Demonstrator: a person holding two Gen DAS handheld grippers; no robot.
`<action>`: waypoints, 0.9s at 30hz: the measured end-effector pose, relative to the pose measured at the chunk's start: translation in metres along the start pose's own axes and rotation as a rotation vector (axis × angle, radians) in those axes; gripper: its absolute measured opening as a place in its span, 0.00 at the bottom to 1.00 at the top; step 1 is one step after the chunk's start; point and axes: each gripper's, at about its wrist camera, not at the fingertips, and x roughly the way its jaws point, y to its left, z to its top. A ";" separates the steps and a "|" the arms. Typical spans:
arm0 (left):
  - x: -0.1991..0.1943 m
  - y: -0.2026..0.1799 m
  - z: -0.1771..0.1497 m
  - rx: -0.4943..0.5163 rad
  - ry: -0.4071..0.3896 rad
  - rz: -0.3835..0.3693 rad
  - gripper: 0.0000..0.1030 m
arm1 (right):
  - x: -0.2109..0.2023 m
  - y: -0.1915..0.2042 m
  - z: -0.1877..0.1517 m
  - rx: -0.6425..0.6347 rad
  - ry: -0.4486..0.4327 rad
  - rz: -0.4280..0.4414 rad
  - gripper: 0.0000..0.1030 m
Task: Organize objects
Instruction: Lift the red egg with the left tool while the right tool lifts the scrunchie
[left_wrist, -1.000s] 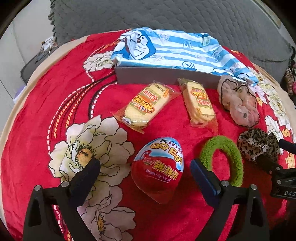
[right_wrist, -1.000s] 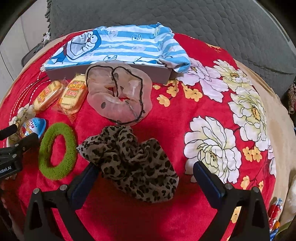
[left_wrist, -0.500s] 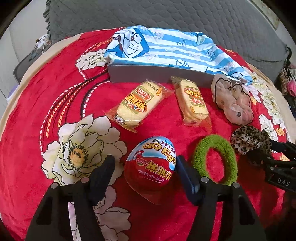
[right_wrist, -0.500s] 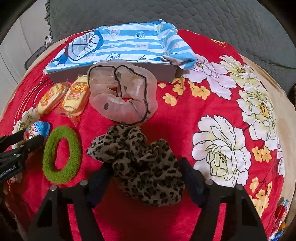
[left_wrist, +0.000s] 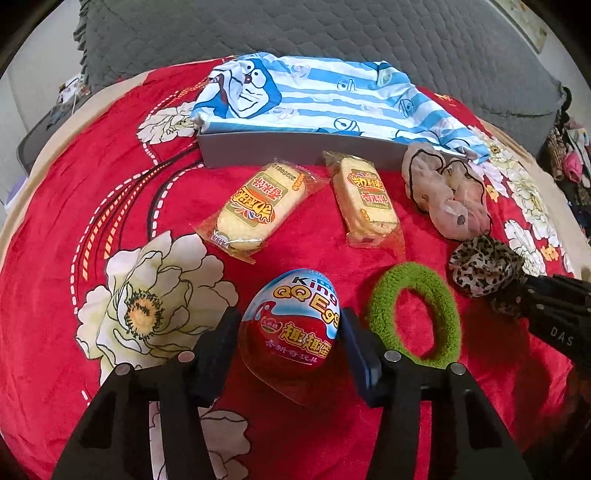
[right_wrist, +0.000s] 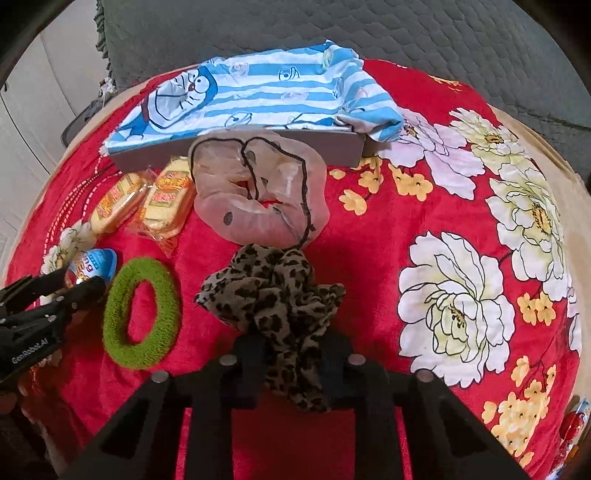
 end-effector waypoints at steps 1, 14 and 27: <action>-0.001 0.000 0.000 0.002 -0.002 -0.001 0.54 | -0.001 0.001 0.000 -0.003 -0.004 0.002 0.21; -0.007 -0.005 -0.005 -0.003 -0.004 -0.002 0.54 | -0.018 0.004 -0.004 0.004 -0.017 0.066 0.19; -0.027 -0.008 -0.012 -0.029 -0.022 0.000 0.54 | -0.040 0.007 -0.015 0.017 -0.047 0.112 0.19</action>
